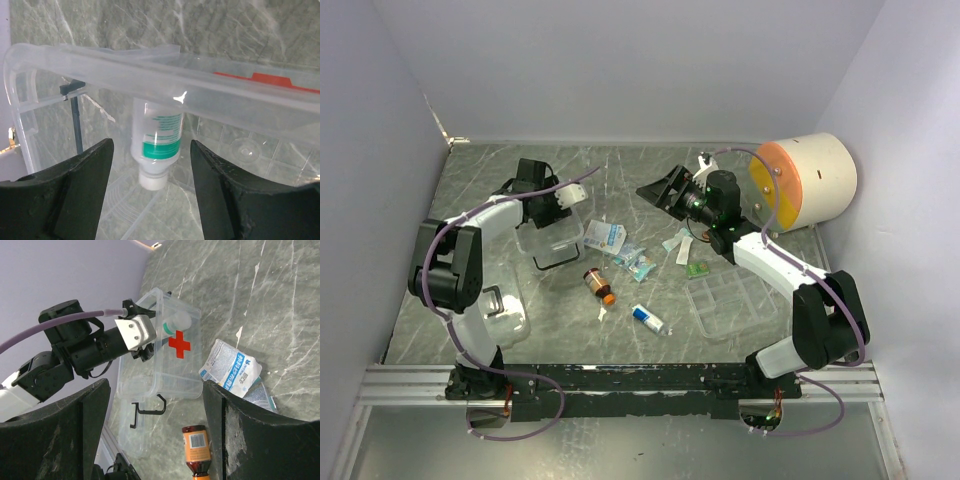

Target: Organize the medicine kit

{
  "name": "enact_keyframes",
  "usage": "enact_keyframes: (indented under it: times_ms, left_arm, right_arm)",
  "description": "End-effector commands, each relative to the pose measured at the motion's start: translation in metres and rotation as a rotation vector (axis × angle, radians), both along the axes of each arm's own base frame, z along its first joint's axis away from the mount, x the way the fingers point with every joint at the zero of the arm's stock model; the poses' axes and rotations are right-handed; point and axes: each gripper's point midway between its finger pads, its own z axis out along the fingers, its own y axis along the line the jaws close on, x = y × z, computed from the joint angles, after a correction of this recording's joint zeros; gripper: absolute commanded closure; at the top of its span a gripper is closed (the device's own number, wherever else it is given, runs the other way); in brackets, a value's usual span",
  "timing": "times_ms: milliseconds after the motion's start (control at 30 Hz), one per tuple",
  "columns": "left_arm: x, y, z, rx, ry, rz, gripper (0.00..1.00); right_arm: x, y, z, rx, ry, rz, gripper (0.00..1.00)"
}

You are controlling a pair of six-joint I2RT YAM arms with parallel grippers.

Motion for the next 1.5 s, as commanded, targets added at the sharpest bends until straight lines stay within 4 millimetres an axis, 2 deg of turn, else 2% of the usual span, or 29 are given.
enact_keyframes:
  times_ms: [0, 100, 233, 367, 600, 733, 833, 967, 1100, 1467]
  left_arm:
    - [0.013, -0.008, 0.004, -0.032, -0.045, 0.008, 0.24]
    - [0.011, -0.009, 0.004, -0.045, -0.042, 0.011, 0.26]
    - [0.012, -0.008, 0.010, -0.052, -0.057, 0.024, 0.40]
    - [0.008, -0.008, 0.012, -0.056, -0.050, 0.026, 0.48]
    - [0.001, -0.004, 0.018, -0.050, -0.025, 0.055, 0.51]
    - [-0.001, 0.010, 0.023, -0.029, -0.034, 0.148, 0.44]
    - [-0.008, 0.013, 0.014, -0.028, -0.014, 0.167, 0.43]
    - [-0.014, 0.016, -0.009, -0.018, 0.021, 0.194, 0.50]
    - [-0.012, 0.023, -0.021, 0.011, 0.031, 0.231, 0.56]
    - [0.003, -0.012, -0.023, -0.110, 0.067, 0.162, 0.65]
  right_arm:
    - [0.006, -0.002, 0.005, -0.004, -0.028, -0.012, 0.25]
    - [0.006, -0.003, 0.003, -0.009, -0.023, -0.018, 0.26]
    - [0.005, -0.004, 0.002, -0.006, -0.021, -0.019, 0.26]
    - [0.004, -0.004, 0.001, -0.006, -0.019, -0.021, 0.26]
    - [0.002, -0.005, -0.001, 0.002, -0.012, -0.023, 0.26]
    - [0.001, -0.006, 0.000, -0.001, -0.015, -0.026, 0.26]
    - [0.001, -0.006, -0.002, -0.003, -0.010, -0.026, 0.26]
    - [0.000, -0.006, -0.004, 0.000, -0.007, -0.027, 0.26]
    - [-0.001, -0.007, -0.005, -0.005, -0.005, -0.029, 0.26]
    - [0.001, -0.009, -0.005, -0.015, -0.004, -0.039, 0.27]
